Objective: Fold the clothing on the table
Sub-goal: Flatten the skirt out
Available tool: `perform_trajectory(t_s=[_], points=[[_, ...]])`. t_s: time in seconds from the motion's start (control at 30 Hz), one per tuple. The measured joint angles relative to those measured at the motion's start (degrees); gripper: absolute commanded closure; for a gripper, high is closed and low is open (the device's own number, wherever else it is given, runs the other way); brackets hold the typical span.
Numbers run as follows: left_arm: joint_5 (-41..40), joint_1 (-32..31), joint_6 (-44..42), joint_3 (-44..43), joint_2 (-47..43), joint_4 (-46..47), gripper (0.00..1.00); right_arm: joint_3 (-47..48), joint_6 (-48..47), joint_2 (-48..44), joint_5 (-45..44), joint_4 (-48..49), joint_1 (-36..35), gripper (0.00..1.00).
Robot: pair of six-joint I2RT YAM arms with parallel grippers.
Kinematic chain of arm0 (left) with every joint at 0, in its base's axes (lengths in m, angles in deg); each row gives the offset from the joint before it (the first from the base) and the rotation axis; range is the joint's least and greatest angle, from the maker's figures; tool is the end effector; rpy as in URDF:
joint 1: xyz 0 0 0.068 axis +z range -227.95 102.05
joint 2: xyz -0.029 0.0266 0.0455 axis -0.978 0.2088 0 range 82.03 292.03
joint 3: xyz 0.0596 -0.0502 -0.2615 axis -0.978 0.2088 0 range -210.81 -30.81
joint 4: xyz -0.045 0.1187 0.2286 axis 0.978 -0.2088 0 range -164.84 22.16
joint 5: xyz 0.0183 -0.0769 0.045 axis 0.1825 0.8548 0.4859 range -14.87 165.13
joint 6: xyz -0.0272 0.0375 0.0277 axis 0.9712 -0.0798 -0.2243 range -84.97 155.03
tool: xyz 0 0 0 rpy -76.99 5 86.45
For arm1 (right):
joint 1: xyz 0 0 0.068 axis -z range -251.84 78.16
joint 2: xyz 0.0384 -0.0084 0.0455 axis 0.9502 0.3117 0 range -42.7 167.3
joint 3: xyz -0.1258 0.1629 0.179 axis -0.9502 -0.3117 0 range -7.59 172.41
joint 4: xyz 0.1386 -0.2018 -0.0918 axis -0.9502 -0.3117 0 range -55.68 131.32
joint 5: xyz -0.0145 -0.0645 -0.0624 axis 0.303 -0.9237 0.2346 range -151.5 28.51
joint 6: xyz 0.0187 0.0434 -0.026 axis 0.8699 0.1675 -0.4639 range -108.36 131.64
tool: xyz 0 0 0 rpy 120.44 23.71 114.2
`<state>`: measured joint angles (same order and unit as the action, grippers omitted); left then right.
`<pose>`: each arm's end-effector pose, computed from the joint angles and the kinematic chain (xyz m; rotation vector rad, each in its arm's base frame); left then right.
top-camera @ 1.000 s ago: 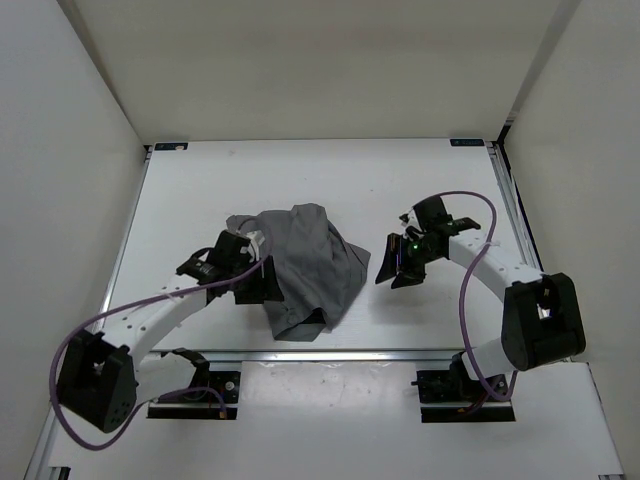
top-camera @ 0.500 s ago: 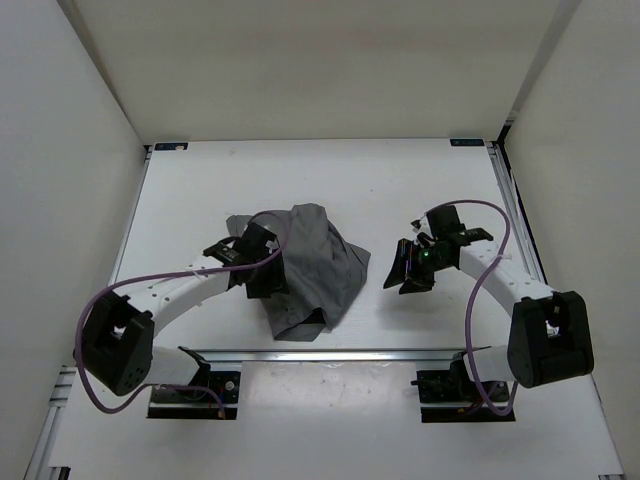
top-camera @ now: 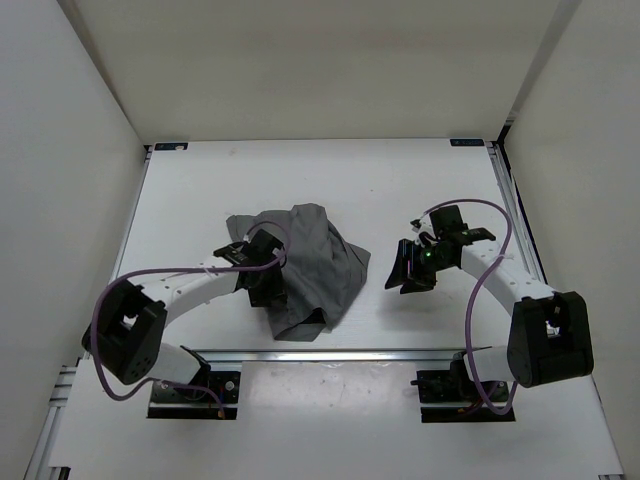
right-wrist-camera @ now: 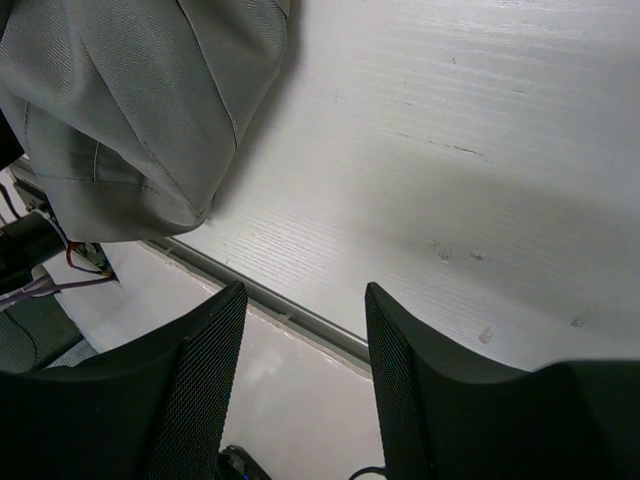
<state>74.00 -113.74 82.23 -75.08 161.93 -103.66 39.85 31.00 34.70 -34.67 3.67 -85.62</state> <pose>0.1972 -0.1414 0.1756 -0.2899 2.8573 -0.2897 0.2340 0.0740 0.2030 0.0042 2.7977 0.7966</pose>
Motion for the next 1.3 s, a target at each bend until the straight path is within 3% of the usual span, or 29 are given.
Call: perform_trajectory(t_s=[0.73,0.87,1.0,1.03,1.3], points=[[-0.37,-0.83,3.32,-2.49,4.31,1.07,0.5,0.02,-3.87,0.46,1.64,-1.31,1.62,0.43],[-0.48,-1.73,3.61,-2.49,5.73,1.11,0.58,0.02,-4.63,0.63,1.66,-1.46,2.08,0.44],[-0.5,-1.97,3.8,-2.51,7.69,1.31,0.85,0.0,-5.11,0.63,1.66,-1.46,2.99,0.44],[-0.42,-1.97,3.72,-2.58,8.15,1.38,1.0,0.0,-5.22,0.63,1.66,-1.46,3.17,0.44],[-0.15,-3.13,2.01,-9.25,9.81,-1.29,1.0,0.0,-6.14,0.63,1.66,-1.53,3.8,0.44]])
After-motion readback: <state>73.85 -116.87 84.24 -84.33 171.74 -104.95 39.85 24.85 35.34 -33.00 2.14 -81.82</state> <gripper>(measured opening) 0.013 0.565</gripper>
